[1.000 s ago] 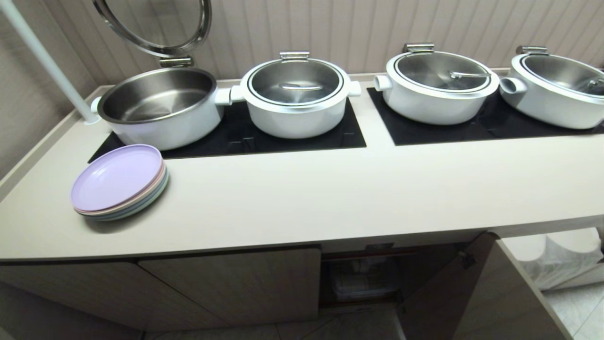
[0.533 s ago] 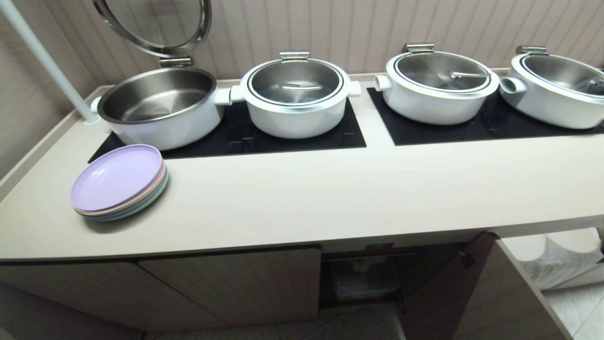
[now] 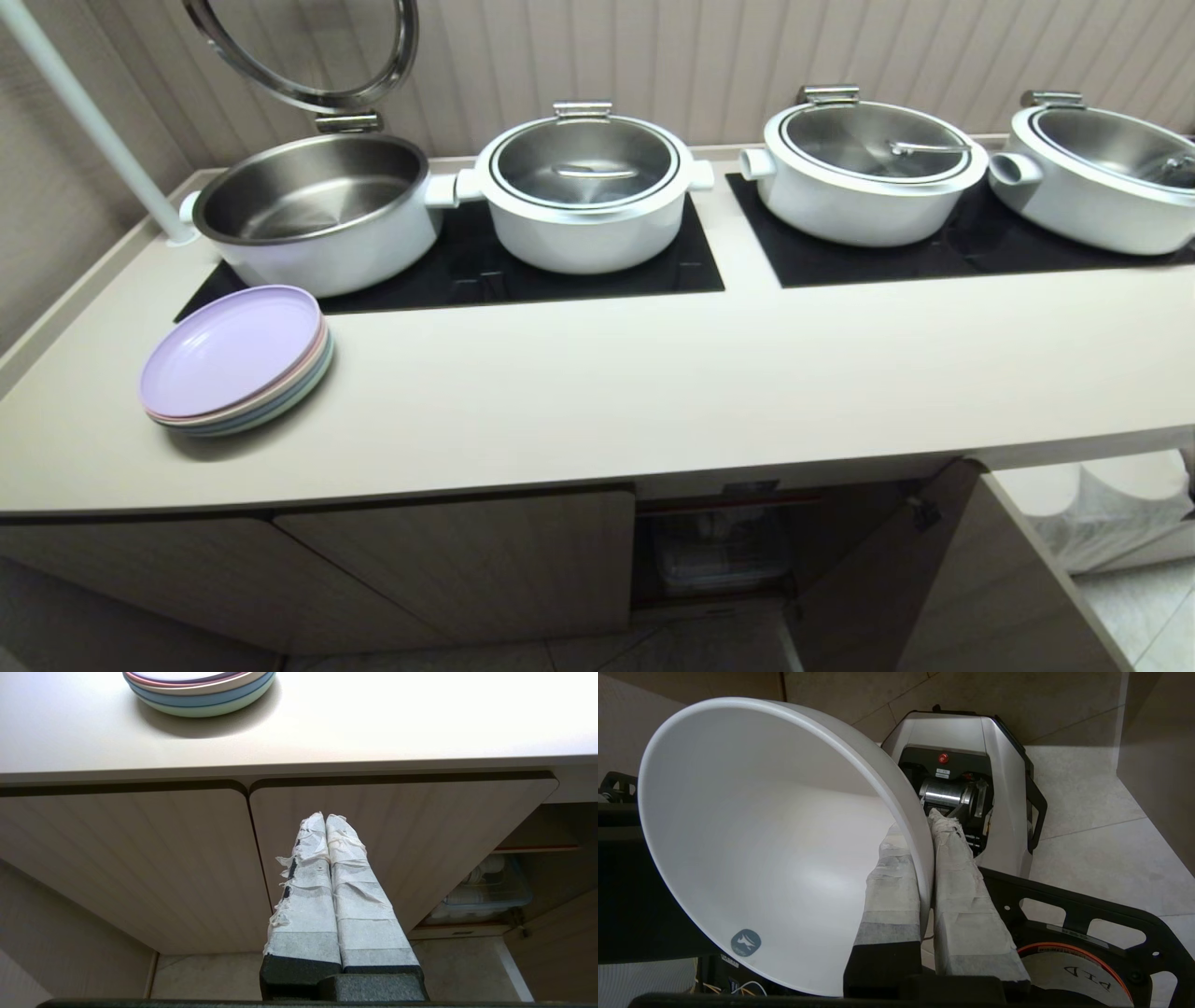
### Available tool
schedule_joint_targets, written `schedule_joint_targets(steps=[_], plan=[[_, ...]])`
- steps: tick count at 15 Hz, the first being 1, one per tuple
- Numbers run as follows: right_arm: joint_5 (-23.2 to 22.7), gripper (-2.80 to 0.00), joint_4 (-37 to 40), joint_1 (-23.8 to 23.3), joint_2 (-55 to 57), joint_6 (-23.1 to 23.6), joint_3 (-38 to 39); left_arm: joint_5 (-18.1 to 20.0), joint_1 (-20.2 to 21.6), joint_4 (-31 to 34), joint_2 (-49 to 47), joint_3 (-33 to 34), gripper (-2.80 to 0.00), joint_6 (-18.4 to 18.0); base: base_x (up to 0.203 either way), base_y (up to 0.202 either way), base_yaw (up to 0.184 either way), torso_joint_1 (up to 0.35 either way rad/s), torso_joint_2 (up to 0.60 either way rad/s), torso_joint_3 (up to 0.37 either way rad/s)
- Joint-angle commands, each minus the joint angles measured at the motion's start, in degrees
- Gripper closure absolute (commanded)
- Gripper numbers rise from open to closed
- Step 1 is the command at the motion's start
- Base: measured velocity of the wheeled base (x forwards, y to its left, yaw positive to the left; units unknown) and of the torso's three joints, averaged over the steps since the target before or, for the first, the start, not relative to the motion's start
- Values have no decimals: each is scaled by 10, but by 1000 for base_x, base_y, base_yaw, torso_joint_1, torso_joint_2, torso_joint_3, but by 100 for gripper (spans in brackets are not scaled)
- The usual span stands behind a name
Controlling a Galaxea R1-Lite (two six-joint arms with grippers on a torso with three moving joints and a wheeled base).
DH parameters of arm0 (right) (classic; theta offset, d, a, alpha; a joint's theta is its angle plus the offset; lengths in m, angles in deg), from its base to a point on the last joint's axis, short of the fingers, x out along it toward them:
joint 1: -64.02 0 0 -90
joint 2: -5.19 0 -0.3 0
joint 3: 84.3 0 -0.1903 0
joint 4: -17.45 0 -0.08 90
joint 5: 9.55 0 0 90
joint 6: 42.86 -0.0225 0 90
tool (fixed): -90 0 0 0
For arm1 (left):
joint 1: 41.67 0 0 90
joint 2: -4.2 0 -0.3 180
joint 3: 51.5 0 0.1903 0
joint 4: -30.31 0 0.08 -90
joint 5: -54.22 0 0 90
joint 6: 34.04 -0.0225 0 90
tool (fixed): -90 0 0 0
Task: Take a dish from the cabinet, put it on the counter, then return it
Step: Put it back into the cabinet
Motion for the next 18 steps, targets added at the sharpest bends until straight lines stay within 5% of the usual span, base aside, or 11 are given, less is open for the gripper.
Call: schedule_joint_targets(steps=[1, 18], plan=[[-2, 0, 3, 1, -3, -1, 1, 0, 0, 0, 0, 0, 0, 0, 0, 0, 0, 0, 0, 0], [-1, 0, 34, 3, -27, 0, 14, 0, 0, 0, 0, 0, 0, 0, 0, 0, 0, -9, 15, 9]])
